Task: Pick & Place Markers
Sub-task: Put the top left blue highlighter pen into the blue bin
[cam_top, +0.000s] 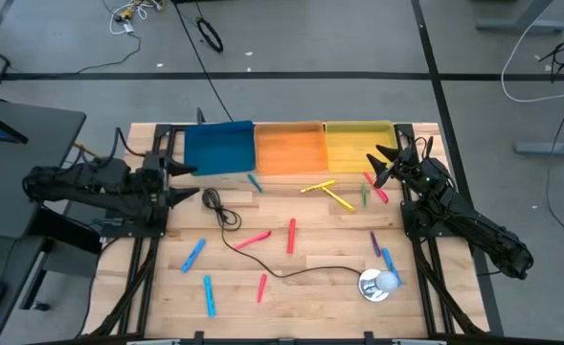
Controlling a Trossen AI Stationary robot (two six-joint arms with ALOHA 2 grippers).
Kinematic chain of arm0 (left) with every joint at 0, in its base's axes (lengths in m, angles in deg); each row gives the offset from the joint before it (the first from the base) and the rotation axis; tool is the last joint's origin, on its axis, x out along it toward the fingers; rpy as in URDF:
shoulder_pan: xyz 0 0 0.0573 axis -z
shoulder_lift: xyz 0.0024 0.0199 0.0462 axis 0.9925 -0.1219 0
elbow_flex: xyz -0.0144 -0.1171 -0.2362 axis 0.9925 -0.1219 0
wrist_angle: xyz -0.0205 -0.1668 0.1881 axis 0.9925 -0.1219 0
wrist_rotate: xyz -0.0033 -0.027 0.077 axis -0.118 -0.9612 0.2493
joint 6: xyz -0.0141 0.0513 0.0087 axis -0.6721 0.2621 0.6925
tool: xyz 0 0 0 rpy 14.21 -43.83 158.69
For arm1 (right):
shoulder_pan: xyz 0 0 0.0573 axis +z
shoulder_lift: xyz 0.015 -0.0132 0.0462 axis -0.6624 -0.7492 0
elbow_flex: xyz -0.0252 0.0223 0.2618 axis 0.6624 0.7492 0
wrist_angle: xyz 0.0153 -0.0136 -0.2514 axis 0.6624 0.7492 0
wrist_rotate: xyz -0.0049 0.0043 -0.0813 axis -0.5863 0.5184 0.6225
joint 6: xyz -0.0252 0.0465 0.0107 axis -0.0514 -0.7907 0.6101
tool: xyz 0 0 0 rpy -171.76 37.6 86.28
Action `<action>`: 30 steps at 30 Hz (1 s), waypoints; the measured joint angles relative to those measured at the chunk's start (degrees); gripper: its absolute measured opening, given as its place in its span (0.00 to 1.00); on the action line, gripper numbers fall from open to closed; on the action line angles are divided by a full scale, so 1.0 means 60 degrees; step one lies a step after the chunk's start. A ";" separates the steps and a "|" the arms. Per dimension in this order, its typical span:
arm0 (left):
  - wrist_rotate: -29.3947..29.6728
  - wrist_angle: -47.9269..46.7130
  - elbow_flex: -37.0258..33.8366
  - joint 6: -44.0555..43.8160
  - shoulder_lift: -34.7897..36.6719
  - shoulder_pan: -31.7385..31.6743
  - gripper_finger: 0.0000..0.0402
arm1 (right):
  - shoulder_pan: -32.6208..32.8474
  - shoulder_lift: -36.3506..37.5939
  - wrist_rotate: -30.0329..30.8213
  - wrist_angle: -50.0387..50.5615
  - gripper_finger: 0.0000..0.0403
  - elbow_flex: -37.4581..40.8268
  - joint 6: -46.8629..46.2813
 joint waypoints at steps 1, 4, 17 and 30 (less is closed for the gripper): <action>-0.0004 -0.0177 0.0163 -0.0291 -0.0128 0.0000 0.82 | 0.0000 -0.0001 -0.0001 0.0000 0.61 0.0000 0.0000; -0.0066 -0.0763 0.0544 -0.1369 -0.0469 0.0000 0.82 | 0.0000 0.0002 0.0001 -0.0001 0.61 0.0000 0.0000; -0.1138 -0.2622 0.2276 -0.5302 -0.2382 0.0606 0.82 | 0.0000 -0.0001 0.0000 0.0001 0.61 0.0000 0.0000; -0.1501 -0.3949 0.3840 -0.8394 -0.4363 0.1542 0.82 | 0.0000 0.0000 -0.0001 0.0000 0.61 0.0000 0.0001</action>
